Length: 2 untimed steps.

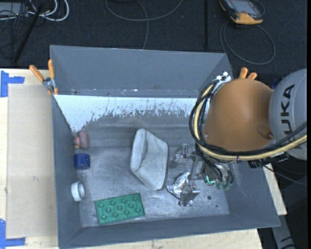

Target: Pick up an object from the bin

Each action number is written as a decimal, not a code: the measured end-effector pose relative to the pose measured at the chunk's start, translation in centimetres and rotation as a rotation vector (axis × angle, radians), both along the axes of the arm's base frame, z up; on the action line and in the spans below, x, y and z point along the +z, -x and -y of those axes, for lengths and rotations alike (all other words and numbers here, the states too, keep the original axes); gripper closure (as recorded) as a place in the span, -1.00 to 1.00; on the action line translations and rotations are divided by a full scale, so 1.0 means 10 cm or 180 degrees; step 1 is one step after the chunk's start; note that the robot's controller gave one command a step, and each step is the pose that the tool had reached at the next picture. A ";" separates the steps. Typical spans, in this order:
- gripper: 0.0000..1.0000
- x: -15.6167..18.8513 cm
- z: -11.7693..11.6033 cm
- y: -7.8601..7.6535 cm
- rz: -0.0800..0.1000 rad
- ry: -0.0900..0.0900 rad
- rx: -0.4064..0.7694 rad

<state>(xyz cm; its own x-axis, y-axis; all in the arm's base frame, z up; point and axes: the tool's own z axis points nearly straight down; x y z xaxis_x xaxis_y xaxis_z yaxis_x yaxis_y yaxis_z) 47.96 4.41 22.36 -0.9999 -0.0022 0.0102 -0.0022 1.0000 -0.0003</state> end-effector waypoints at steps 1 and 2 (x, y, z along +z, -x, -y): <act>-1.00 -0.66 0.03 -0.07 0.0010 0.0008 -0.0896; -1.00 -1.55 0.32 -0.27 0.0031 0.0004 -0.1179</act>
Offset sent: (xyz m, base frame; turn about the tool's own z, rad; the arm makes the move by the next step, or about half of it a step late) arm 0.0078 -0.0022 -0.0634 0.2801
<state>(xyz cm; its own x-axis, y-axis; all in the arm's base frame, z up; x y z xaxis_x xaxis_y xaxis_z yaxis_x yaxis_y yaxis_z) 50.69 1.24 6.90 -0.9330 0.3600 0.0003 0.3600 0.9330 0.0002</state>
